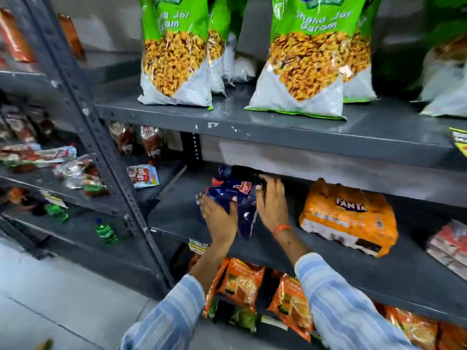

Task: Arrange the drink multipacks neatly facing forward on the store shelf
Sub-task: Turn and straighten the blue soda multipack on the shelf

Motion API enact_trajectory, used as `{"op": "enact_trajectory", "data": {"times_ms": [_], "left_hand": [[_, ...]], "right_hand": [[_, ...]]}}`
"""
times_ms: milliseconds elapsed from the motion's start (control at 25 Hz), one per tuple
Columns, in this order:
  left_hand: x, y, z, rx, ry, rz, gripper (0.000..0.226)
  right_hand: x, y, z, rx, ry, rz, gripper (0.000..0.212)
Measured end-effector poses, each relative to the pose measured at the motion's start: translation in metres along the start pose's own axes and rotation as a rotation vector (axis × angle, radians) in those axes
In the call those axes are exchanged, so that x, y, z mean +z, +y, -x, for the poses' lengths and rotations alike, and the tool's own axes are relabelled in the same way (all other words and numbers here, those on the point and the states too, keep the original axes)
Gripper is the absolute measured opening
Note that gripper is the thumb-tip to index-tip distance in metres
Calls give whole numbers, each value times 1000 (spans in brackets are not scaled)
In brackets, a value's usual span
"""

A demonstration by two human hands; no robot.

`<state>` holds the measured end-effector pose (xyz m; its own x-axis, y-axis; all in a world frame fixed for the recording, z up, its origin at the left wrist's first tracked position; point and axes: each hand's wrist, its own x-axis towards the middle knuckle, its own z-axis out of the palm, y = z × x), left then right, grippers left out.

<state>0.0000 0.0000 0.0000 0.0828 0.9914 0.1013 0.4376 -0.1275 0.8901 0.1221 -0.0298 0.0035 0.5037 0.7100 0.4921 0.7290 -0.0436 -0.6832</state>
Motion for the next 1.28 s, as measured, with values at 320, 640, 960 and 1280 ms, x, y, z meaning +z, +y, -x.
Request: {"op": "enact_trajectory", "data": {"times_ms": [320,640,960,1280], "left_hand": [[19,-32,-35,-525,-79,338,103],[29,-38,-40,-544,-33,290,111],[-8,-45,-81,113,-225,-3,118],[-11,-63,-86,298,-364,-132,104]], "right_hand": [[23,43,-82,275,-538,107,77],[32,68,-73,732,-571,-536,58],[20,97,-50,585,-383,-423,100],[32,90,7,560,-148,-344,89]]}}
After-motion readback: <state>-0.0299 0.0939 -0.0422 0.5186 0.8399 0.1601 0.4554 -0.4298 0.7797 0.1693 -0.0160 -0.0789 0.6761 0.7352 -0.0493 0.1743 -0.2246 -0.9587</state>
